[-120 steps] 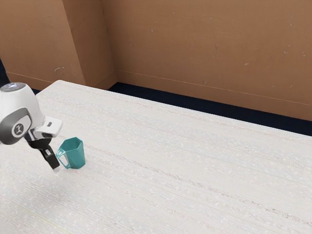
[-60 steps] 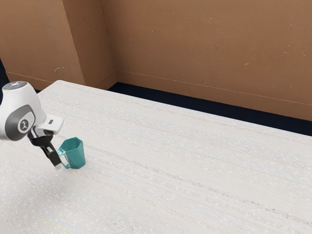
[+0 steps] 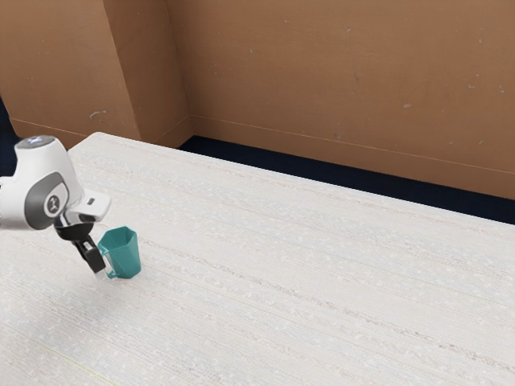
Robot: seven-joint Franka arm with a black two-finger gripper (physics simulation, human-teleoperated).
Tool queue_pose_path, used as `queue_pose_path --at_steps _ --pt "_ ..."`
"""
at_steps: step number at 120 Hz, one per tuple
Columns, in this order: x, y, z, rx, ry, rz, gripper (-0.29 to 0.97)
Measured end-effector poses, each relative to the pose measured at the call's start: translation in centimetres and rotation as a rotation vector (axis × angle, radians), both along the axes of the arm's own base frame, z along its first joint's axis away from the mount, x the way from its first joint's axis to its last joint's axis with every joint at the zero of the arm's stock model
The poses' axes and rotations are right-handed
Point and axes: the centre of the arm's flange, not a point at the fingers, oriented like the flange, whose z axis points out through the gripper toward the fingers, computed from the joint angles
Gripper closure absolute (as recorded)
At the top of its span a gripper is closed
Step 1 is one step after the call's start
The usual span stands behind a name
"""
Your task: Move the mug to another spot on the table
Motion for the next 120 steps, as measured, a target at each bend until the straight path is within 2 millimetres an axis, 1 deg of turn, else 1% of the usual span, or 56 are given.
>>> queue_pose_path --at_steps 35,62,80,120 --pt "0.6 0.3 -1.4 0.010 0.002 0.000 0.01" --pt "1.0 -0.1 -2.3 0.021 -0.006 -0.009 0.01" --pt "1.1 0.3 -3.1 0.030 -0.006 -0.002 0.01" --pt "1.4 0.3 -3.3 0.035 -0.031 0.006 0.02"
